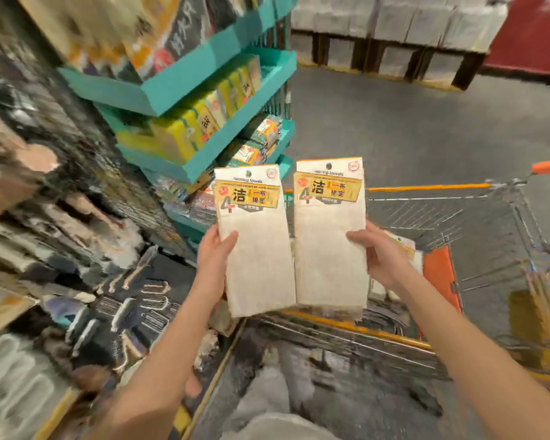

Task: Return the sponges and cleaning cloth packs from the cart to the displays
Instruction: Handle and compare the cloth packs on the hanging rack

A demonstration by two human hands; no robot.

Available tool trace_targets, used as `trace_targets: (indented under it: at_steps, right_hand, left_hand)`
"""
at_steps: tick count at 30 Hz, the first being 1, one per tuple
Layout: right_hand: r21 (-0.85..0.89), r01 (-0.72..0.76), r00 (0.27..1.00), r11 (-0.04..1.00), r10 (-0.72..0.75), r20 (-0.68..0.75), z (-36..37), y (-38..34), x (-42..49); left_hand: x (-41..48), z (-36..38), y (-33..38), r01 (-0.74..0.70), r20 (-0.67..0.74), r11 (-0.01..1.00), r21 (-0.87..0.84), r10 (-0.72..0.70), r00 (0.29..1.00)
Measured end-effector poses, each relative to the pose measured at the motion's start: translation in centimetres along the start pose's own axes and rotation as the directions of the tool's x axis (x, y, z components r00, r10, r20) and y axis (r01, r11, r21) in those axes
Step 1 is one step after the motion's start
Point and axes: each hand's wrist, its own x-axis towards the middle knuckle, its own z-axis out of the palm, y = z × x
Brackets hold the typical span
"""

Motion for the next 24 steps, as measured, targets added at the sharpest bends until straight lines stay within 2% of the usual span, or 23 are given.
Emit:
trace_targets:
  at_steps: [5, 11, 15, 19, 24]
  right_hand:
    - [-0.093, 0.009, 0.959, 0.996, 0.018, 0.283, 8.2, -0.5, -1.3]
    - [-0.183, 0.008, 0.867, 0.983, 0.085, 0.491, 20.7, 1.2, -1.2]
    - [-0.215, -0.026, 0.749, 0.976, 0.162, 0.643, 29.7, 3.8, -1.5]
    - [-0.246, -0.033, 0.581, 0.969, 0.219, 0.784, 38.9, 6.6, -2.9]
    - [-0.234, -0.03, 0.514, 0.972, 0.216, 0.83, 50.2, 10.4, -4.7]
  left_hand:
    - [-6.6, -7.8, 2.1, -0.067, -0.223, 0.99, -0.12, 0.039, 0.974]
    - [-14.1, -18.8, 4.4, -0.209, -0.457, 0.957, -0.199, 0.098, 0.884]
    - [-19.2, -27.2, 5.0, -0.282, -0.603, 0.931, -0.233, 0.089, 0.793]
    - [-23.3, -35.2, 5.4, -0.317, -0.709, 0.931, -0.181, 0.1, 0.698]
    - [-26.1, -46.2, 5.0, -0.331, -0.787, 0.928, -0.169, 0.076, 0.613]
